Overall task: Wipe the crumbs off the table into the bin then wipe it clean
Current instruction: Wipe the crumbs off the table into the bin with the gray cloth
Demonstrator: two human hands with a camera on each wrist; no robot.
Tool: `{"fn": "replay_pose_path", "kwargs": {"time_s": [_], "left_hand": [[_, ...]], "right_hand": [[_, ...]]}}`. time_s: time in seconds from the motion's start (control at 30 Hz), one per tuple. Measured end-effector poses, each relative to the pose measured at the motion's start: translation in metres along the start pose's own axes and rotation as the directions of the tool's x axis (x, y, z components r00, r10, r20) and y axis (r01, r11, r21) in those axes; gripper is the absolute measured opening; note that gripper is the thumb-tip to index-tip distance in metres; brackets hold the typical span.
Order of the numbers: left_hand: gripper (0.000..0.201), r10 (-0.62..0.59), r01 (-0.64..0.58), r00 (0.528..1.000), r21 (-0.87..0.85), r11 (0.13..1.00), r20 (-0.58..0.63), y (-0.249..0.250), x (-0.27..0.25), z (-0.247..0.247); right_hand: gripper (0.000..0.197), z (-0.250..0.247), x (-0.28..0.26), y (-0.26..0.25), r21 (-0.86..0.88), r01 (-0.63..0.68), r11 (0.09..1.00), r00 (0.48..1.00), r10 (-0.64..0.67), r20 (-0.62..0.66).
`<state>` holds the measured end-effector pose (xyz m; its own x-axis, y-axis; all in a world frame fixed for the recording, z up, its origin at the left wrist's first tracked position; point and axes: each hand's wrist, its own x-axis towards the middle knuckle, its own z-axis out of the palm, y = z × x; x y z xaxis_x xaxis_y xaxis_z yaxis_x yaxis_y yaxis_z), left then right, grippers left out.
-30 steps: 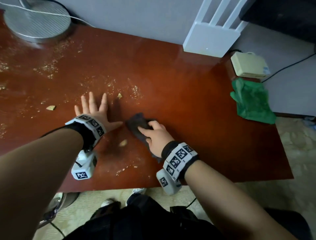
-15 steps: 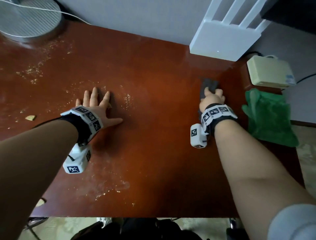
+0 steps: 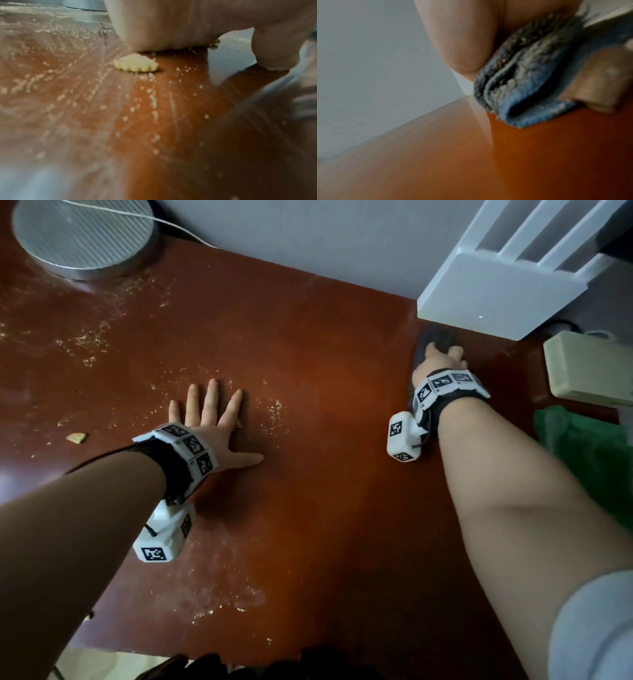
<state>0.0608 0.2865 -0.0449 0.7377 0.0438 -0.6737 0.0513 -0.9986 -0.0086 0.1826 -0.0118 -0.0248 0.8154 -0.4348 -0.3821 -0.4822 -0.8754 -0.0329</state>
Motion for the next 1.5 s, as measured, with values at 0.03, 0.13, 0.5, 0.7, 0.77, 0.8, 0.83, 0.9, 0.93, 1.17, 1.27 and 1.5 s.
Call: {"fn": "replay_pose_path", "kwargs": {"time_s": [0.03,0.13,0.5,0.7,0.77,0.8,0.83,0.9,0.93,1.17,1.27,1.5], "left_hand": [[0.112,-0.002,0.002,1.0,0.001,1.0,0.006,0.0,0.0,0.0],[0.111,-0.004,0.004,1.0,-0.001,1.0,0.021,0.001,0.0,-0.002],[0.111,0.034,-0.033,0.999,-0.011,0.999,0.024,0.0,-0.004,-0.007],[0.096,0.086,-0.093,0.996,-0.307,0.947,-0.036,-0.031,-0.03,-0.039],[0.092,0.059,-0.084,0.994,-0.291,0.953,-0.094,-0.058,-0.044,-0.05],[0.091,0.039,-0.072,0.992,-0.282,0.957,-0.121,-0.074,-0.05,-0.053],[0.089,0.018,-0.057,0.99,-0.275,0.96,-0.141,-0.092,-0.055,-0.053],[0.088,-0.019,-0.021,0.988,-0.25,0.968,-0.155,-0.129,-0.062,-0.044],[0.088,-0.031,-0.005,0.988,-0.234,0.972,-0.152,-0.147,-0.065,-0.035],[0.097,0.021,-0.027,0.998,-0.109,0.994,-0.062,-0.231,-0.073,0.041],[0.098,0.091,-0.094,0.993,-0.036,0.995,-0.076,-0.245,-0.077,0.058],[0.101,0.129,-0.125,0.991,0.094,0.988,-0.043,-0.247,-0.085,0.075]], "right_hand": [[0.059,0.003,-0.001,-0.014,-0.003,0.1,0.995,0.995,-0.1,-0.018],[0.053,0.015,-0.019,-0.059,0.02,0.389,0.921,0.921,-0.389,0.014],[0.053,0.037,-0.043,-0.051,-0.024,0.401,0.916,0.916,-0.401,-0.004],[0.049,0.076,-0.118,-0.08,0.019,0.724,0.689,0.682,-0.72,0.131],[0.047,0.08,-0.133,-0.082,0.147,0.709,0.69,0.67,-0.724,0.164],[0.046,0.078,-0.136,-0.081,0.193,0.678,0.709,0.7,-0.703,0.125],[0.046,0.076,-0.136,-0.08,0.212,0.627,0.749,0.758,-0.65,0.055],[0.049,0.072,-0.136,-0.076,0.207,0.431,0.878,0.902,-0.428,-0.06],[0.051,0.074,-0.138,-0.076,0.178,0.312,0.933,0.95,-0.306,-0.061],[0.045,0.109,-0.206,-0.121,0.131,0.449,0.884,0.885,-0.46,0.073],[0.042,0.108,-0.226,-0.123,0.406,0.3,0.863,0.945,-0.328,0.0],[0.054,0.112,-0.247,-0.075,0.077,-0.146,0.986,0.989,0.146,-0.003]]}}
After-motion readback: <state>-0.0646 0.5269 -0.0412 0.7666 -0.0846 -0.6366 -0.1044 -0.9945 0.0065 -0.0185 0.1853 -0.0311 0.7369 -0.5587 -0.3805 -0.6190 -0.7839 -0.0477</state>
